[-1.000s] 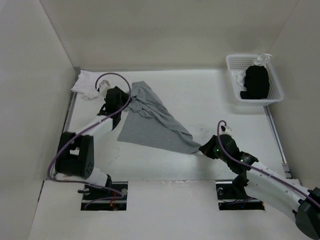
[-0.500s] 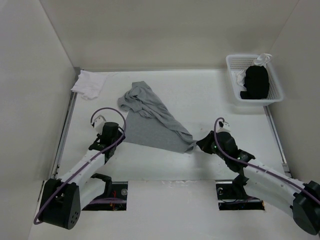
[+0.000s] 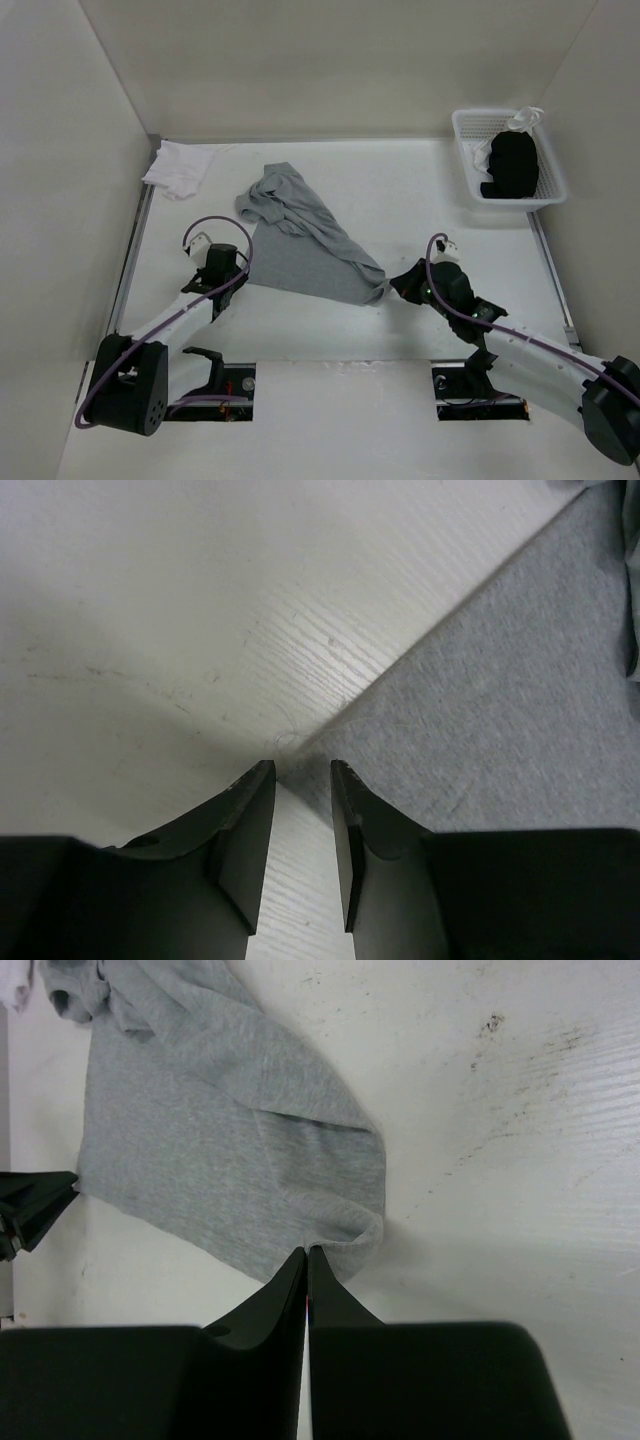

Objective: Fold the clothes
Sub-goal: Flatten the tank top out

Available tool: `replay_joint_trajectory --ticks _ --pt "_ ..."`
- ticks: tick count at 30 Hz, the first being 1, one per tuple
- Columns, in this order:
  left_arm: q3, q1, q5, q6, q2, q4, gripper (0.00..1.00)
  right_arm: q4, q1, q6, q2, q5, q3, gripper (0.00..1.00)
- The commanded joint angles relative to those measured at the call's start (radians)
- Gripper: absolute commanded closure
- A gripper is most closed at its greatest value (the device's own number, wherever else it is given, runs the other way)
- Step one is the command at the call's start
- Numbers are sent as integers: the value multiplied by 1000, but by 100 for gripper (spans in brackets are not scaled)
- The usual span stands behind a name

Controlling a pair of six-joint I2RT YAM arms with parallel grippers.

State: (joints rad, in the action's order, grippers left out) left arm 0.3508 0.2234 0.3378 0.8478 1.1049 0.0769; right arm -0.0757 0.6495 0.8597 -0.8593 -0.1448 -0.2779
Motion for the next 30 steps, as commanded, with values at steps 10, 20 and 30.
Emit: replay_joint_trajectory --ticks 10,20,30 --pt "10 -20 -88 -29 29 -42 97 -50 6 -13 34 -9 -18 96" --pt "488 187 70 -101 -494 234 100 278 43 -215 293 -192 -441 100" --pt "1060 270 204 -294 -498 147 100 383 348 -502 162 -495 -1196 100"
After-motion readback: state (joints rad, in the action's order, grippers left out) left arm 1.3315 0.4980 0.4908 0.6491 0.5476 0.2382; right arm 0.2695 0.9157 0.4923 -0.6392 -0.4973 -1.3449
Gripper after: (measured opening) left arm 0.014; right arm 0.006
